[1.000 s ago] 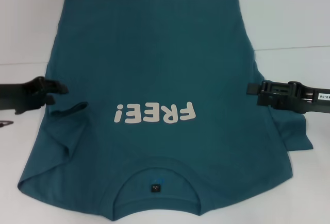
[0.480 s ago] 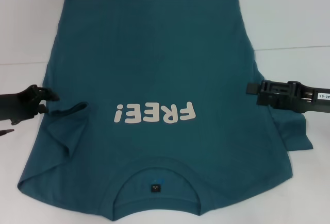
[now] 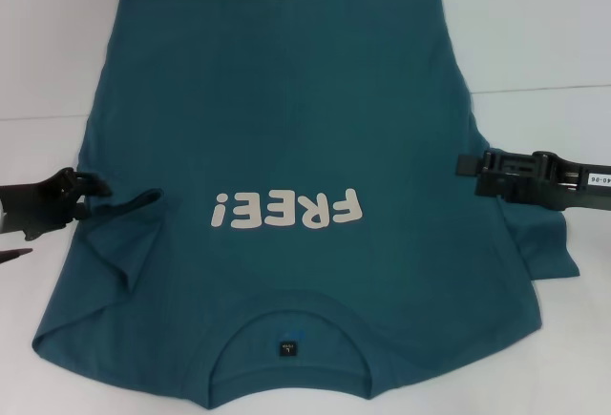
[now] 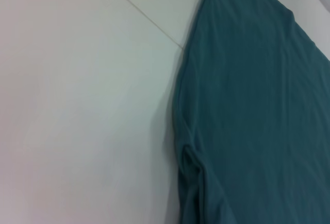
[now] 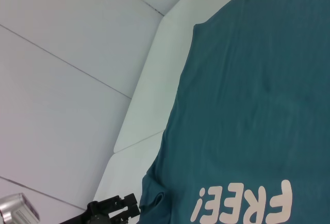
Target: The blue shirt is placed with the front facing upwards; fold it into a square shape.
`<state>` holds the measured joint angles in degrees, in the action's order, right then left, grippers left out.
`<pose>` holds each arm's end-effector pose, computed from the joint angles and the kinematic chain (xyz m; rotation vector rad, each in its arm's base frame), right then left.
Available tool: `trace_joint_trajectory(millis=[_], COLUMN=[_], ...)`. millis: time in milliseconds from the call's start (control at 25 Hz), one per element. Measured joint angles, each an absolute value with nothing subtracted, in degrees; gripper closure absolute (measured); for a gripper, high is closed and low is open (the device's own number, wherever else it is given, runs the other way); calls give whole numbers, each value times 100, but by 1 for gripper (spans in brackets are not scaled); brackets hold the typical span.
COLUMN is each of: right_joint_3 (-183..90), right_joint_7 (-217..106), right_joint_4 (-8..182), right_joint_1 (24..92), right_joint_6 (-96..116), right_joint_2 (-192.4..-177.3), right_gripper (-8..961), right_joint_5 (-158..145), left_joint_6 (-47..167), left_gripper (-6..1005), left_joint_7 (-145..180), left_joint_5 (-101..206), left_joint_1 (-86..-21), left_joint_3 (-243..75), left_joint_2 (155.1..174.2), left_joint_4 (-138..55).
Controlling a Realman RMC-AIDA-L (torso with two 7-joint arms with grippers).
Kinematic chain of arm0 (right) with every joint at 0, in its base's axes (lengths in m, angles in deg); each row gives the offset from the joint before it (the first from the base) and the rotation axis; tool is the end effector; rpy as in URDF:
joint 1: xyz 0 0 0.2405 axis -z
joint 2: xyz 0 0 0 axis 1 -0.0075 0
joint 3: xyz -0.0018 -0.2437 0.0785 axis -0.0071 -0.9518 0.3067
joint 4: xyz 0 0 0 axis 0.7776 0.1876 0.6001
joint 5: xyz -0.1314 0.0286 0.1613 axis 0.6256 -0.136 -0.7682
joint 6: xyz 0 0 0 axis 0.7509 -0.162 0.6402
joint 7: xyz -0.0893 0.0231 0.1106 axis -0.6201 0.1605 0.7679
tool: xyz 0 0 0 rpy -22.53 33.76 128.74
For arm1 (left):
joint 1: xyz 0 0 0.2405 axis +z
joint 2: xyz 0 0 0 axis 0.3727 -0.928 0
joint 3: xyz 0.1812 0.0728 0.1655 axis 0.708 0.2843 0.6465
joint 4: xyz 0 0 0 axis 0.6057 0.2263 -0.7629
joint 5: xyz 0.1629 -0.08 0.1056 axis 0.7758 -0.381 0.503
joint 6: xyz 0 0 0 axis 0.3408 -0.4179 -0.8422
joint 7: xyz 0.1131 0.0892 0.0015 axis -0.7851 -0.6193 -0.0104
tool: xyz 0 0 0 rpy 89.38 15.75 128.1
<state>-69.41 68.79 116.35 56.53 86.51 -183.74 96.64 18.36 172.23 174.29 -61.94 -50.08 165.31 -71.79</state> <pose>0.2922 0.3610 0.0568 -2.1752 1.7455 0.8682 -0.3115 0.4220 0.0236 -1.5847 -1.9026 -0.5258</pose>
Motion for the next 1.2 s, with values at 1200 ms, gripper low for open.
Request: trace_joint_trajectory(millis=[1200], right_joint_3=[-6941], right_joint_7=[6871], right_joint_4=[11634], right_joint_1=[5732], right_joint_6=[8652], right_joint_2=[-18352], right_gripper=[192], right_joint_5=[9661], left_joint_6=[2338], left_gripper=[779], left_joint_7=[17171], left_joint_5=[17471], left_joint_1=[-6510], left_joint_3=[-4976], left_joint_2=[16533], left_joint_4=[-6705])
